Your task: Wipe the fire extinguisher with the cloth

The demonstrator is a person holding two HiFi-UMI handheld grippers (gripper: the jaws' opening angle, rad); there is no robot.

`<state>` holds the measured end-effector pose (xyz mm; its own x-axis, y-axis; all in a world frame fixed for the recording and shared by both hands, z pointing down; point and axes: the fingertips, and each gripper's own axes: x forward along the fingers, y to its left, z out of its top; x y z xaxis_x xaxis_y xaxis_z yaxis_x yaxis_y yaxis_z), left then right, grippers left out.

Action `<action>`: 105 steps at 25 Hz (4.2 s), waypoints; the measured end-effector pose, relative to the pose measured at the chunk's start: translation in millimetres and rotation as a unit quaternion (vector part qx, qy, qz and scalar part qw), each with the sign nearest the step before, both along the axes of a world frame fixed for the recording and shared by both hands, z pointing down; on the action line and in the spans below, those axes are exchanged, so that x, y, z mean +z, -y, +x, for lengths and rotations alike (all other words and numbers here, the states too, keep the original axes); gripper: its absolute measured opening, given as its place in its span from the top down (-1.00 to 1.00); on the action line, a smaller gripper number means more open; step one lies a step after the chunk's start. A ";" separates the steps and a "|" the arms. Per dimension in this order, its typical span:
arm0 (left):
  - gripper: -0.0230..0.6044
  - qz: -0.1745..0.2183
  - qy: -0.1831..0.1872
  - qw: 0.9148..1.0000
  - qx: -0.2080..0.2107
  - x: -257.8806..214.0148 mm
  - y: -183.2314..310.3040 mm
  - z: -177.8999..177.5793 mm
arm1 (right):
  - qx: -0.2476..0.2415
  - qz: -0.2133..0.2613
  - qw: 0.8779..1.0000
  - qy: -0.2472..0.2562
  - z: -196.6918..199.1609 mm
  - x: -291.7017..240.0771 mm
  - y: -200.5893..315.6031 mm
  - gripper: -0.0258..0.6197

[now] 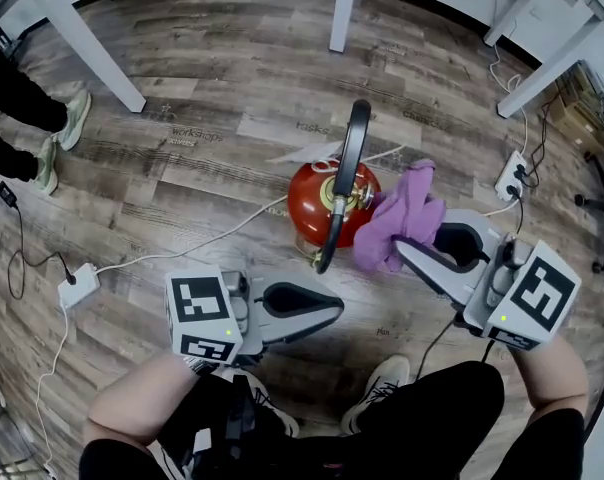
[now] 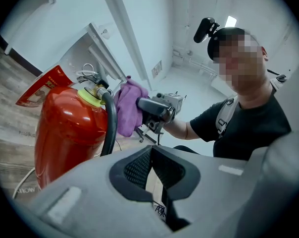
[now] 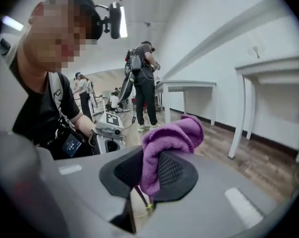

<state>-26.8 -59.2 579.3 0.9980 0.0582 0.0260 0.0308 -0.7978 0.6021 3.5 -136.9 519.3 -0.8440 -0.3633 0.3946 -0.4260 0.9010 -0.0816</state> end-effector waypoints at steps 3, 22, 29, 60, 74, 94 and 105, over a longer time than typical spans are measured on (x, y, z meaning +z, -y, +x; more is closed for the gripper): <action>0.93 0.002 -0.002 1.000 -0.007 -2.7 1.8 -1.7 | -0.037 0.079 0.993 -0.082 -18.1 -22.1 -4.9 0.75; 0.93 -0.016 -0.016 1.000 -0.002 -4.5 1.0 -8.0 | -0.120 0.201 0.912 -0.336 -50.2 -16.7 98.2 0.75; 0.93 -0.022 -0.016 1.000 -0.002 -1.9 2.4 -4.7 | -0.099 0.183 0.908 -0.363 -36.7 -22.3 145.1 0.76; 0.93 -0.034 -0.021 0.999 0.020 2.2 -6.8 2.6 | -0.246 0.180 0.884 -0.356 -60.7 37.2 -30.9 0.76; 0.93 -0.035 -0.039 0.999 0.009 -3.5 -3.6 -2.2 | -0.019 -0.282 0.896 0.343 32.7 -8.3 -11.2 0.76; 0.93 -0.223 -0.022 0.967 -0.123 -70.3 -55.8 -8.9 | 0.119 -0.382 0.821 0.408 65.6 -102.3 -58.9 0.75; 0.93 -0.250 -0.019 0.961 -0.116 -293.3 -86.6 -40.0 | 0.144 -0.380 0.808 0.427 27.8 -315.2 -97.9 0.75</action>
